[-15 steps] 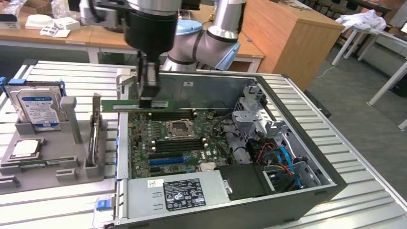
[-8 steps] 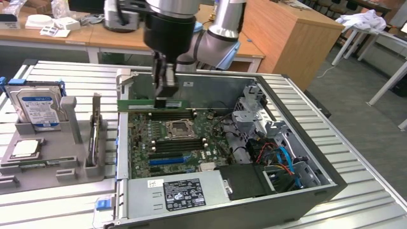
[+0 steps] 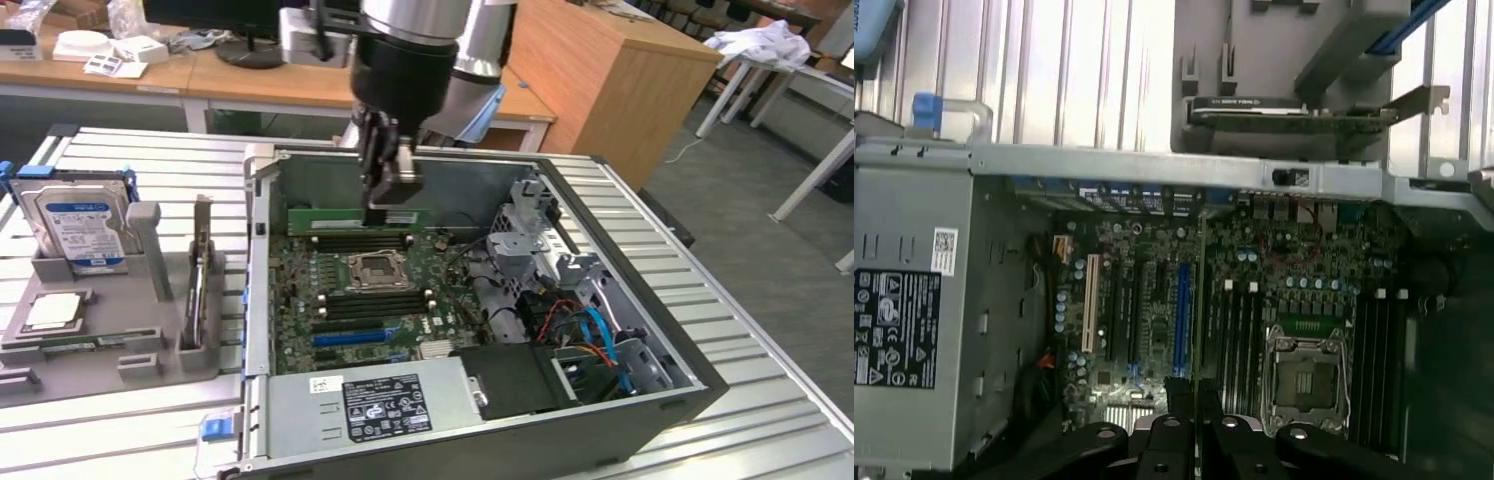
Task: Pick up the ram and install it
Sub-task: 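Pick up the ram and move it above insertion slot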
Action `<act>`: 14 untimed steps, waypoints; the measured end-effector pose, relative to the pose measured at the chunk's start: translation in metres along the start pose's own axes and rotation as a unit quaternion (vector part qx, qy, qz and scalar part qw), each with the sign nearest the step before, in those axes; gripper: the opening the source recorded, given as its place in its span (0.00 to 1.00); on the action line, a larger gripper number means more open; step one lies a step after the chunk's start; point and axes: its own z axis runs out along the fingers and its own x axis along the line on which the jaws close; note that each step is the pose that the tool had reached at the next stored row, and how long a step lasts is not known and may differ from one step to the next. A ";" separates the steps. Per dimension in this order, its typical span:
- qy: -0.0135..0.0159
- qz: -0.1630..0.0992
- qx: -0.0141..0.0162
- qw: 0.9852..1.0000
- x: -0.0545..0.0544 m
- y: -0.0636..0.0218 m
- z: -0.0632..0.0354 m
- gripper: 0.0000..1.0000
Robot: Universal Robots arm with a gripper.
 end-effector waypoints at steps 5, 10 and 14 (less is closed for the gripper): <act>-0.001 -0.001 0.000 1.000 0.001 -0.0228 -0.0008 0.14; -0.002 -0.002 0.000 1.000 0.002 -0.0453 -0.0016 0.14; -0.002 -0.002 0.000 1.000 0.003 -0.0552 -0.0019 0.14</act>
